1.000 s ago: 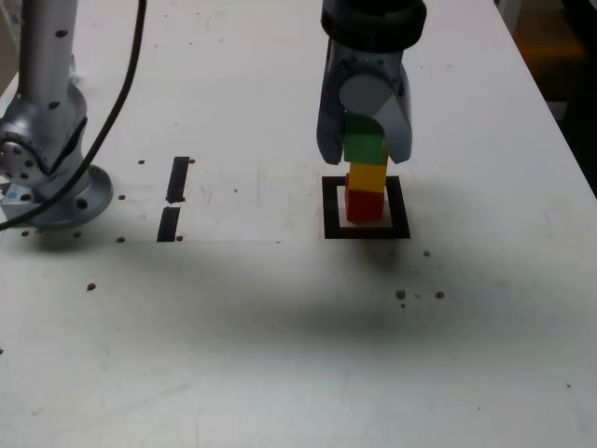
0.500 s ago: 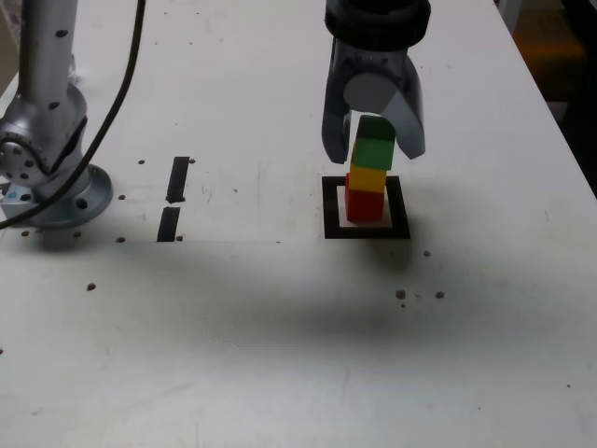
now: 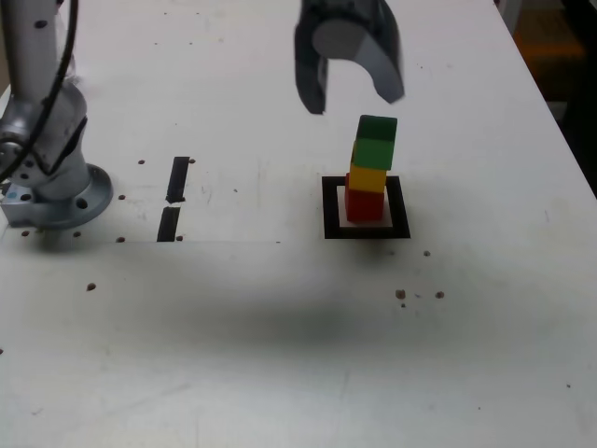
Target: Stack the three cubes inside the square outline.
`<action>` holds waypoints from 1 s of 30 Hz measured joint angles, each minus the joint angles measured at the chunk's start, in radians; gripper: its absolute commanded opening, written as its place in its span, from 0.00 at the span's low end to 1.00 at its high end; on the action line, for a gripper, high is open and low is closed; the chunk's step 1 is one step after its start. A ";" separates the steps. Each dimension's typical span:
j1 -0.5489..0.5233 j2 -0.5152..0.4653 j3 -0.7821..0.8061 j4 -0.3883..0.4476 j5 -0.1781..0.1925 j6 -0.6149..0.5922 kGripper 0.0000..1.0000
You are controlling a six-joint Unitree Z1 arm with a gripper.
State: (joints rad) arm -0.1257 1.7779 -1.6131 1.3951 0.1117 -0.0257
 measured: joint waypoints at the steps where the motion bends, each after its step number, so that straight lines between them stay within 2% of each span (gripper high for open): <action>1: 0.001 -0.010 0.006 0.004 0.000 -0.001 0.77; 6: 0.006 -0.067 0.103 0.019 -0.012 -0.019 0.79; 10: 0.006 -0.096 0.247 -0.011 -0.060 -0.041 0.80; 18: 0.006 -0.109 0.402 -0.061 -0.110 -0.075 0.81; 23: 0.006 -0.109 0.504 -0.144 -0.153 -0.083 0.82; 25: 0.006 -0.107 0.521 -0.164 -0.159 -0.084 0.82; 26: 0.006 -0.105 0.562 -0.221 -0.174 -0.084 0.82; 30: 0.006 -0.083 0.652 -0.345 -0.187 -0.084 0.82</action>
